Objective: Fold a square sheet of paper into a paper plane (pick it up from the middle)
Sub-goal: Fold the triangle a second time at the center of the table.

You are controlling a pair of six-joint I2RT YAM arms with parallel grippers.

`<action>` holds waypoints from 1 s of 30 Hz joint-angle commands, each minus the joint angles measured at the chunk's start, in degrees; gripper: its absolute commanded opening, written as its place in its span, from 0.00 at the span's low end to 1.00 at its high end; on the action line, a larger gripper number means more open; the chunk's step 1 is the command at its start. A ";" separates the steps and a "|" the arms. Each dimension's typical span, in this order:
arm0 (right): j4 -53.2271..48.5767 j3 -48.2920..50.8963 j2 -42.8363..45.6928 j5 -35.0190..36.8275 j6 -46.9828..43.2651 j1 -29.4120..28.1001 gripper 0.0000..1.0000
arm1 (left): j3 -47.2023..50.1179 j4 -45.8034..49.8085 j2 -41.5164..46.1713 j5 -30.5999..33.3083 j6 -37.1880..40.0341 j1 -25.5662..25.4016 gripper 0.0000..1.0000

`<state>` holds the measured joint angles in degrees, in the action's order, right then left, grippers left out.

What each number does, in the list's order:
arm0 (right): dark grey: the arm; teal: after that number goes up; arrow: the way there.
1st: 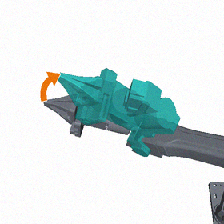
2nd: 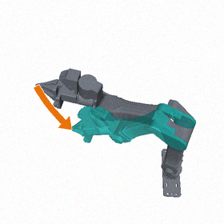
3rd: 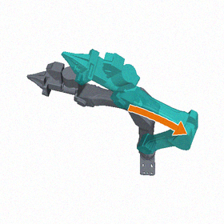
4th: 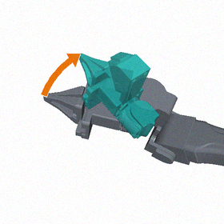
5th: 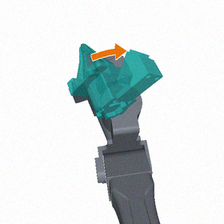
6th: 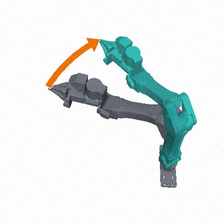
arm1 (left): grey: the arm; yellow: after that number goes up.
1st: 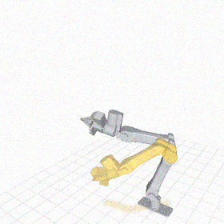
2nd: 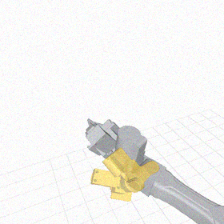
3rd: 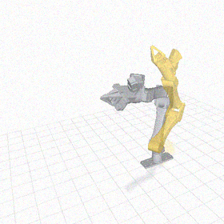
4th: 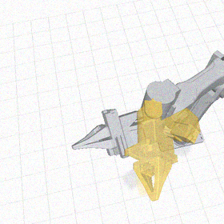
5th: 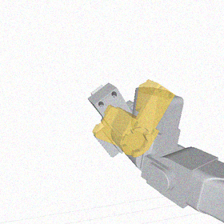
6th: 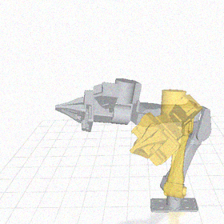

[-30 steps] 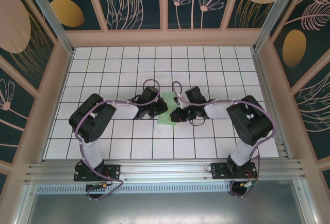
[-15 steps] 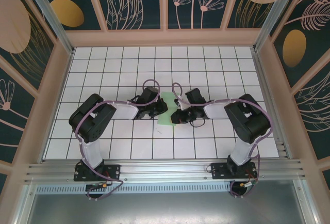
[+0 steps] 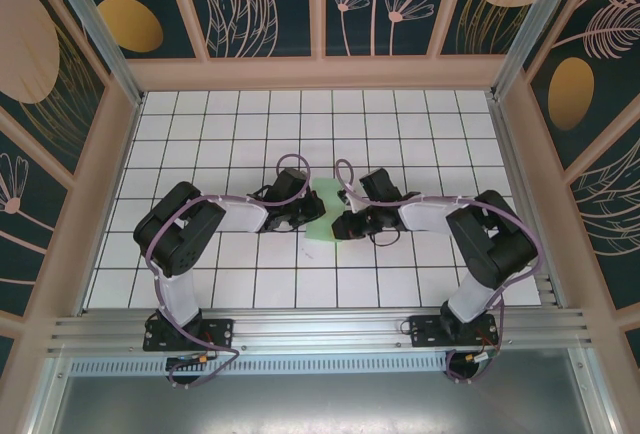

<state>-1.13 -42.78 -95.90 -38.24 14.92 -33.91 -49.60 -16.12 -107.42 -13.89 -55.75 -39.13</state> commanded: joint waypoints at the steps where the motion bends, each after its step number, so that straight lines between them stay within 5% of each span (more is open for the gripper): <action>1: -1.66 1.03 -2.70 2.09 -1.21 -0.21 0.13 | 1.26 2.50 -0.94 0.57 1.08 -0.41 0.10; 30: -7.48 1.32 -3.05 5.70 0.86 0.95 0.12 | 1.17 2.36 -0.71 0.07 1.62 -0.37 0.10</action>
<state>-3.44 -41.12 -97.03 -36.27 15.44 -33.56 -49.50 -16.36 -107.42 -14.09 -55.57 -39.13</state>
